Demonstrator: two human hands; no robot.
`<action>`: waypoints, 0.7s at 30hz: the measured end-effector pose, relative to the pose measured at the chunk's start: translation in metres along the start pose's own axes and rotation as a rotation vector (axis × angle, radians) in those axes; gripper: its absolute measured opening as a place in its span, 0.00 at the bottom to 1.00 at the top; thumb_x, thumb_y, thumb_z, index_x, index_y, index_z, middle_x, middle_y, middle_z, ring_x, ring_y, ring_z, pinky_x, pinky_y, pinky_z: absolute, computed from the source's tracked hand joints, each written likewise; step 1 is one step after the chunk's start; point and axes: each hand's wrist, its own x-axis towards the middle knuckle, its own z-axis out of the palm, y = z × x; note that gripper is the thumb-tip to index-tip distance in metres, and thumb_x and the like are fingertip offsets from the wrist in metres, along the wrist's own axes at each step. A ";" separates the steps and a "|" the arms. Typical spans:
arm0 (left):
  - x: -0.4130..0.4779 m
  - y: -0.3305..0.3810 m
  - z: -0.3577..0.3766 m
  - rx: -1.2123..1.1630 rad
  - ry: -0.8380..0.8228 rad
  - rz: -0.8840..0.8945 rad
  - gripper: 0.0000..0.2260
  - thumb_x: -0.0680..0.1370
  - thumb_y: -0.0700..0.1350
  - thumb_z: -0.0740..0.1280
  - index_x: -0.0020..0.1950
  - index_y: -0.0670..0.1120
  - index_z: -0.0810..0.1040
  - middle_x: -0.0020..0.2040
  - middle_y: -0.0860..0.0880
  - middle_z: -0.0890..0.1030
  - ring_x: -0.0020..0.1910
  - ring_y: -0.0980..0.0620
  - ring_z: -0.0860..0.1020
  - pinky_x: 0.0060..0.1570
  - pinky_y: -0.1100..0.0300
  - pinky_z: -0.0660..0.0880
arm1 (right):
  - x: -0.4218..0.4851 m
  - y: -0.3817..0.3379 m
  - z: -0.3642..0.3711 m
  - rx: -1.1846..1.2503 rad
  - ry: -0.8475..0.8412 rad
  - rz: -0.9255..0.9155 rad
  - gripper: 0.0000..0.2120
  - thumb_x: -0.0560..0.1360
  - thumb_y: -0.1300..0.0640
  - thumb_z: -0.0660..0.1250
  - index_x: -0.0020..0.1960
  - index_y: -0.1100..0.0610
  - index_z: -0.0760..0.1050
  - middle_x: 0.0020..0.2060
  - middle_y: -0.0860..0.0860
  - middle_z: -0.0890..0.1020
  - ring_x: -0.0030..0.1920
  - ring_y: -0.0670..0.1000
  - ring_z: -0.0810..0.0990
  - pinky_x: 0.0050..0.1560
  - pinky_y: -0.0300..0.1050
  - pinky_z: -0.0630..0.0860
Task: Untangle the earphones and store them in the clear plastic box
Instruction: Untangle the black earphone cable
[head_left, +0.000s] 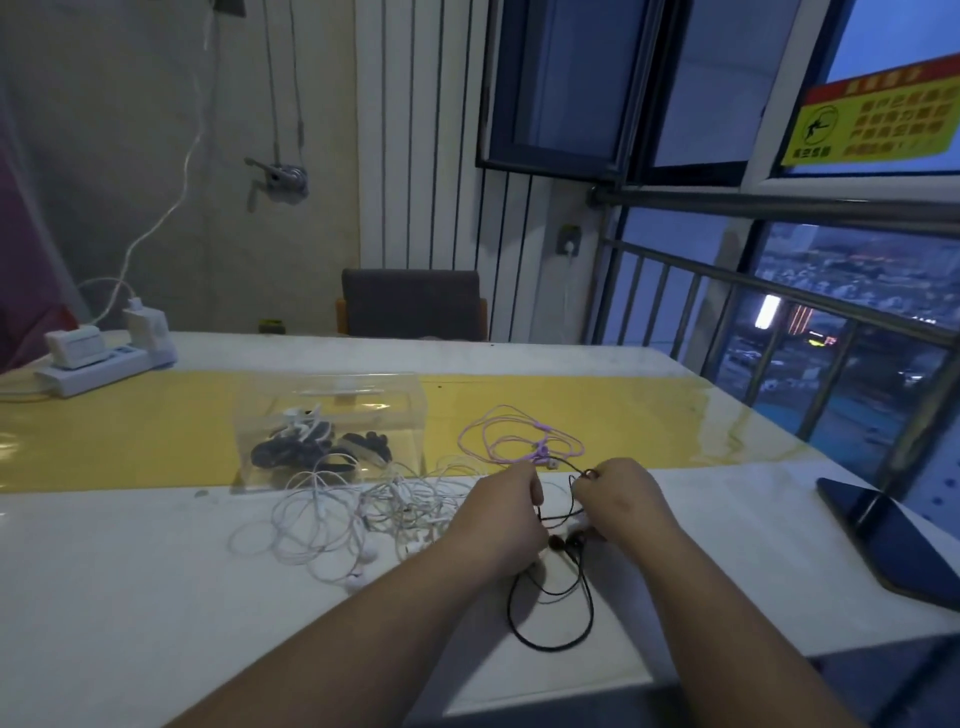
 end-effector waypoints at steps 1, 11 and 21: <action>0.000 -0.001 -0.004 -0.040 0.030 -0.003 0.11 0.70 0.36 0.65 0.47 0.49 0.70 0.44 0.47 0.78 0.41 0.47 0.76 0.35 0.56 0.69 | 0.000 -0.005 -0.002 0.099 0.014 -0.008 0.13 0.73 0.60 0.64 0.30 0.61 0.69 0.26 0.55 0.71 0.31 0.59 0.78 0.36 0.52 0.80; 0.006 0.001 -0.094 -0.880 0.249 0.037 0.10 0.74 0.30 0.70 0.42 0.43 0.72 0.40 0.43 0.74 0.30 0.50 0.77 0.40 0.50 0.82 | -0.018 -0.109 -0.046 0.834 0.047 -0.164 0.06 0.76 0.64 0.63 0.42 0.63 0.76 0.39 0.56 0.73 0.28 0.49 0.80 0.38 0.48 0.83; 0.002 -0.001 -0.183 -0.723 0.425 0.182 0.08 0.75 0.35 0.70 0.42 0.46 0.77 0.37 0.51 0.81 0.34 0.60 0.80 0.32 0.71 0.71 | -0.042 -0.178 -0.038 0.916 0.079 -0.385 0.10 0.78 0.64 0.60 0.39 0.63 0.73 0.36 0.53 0.74 0.28 0.50 0.80 0.35 0.45 0.81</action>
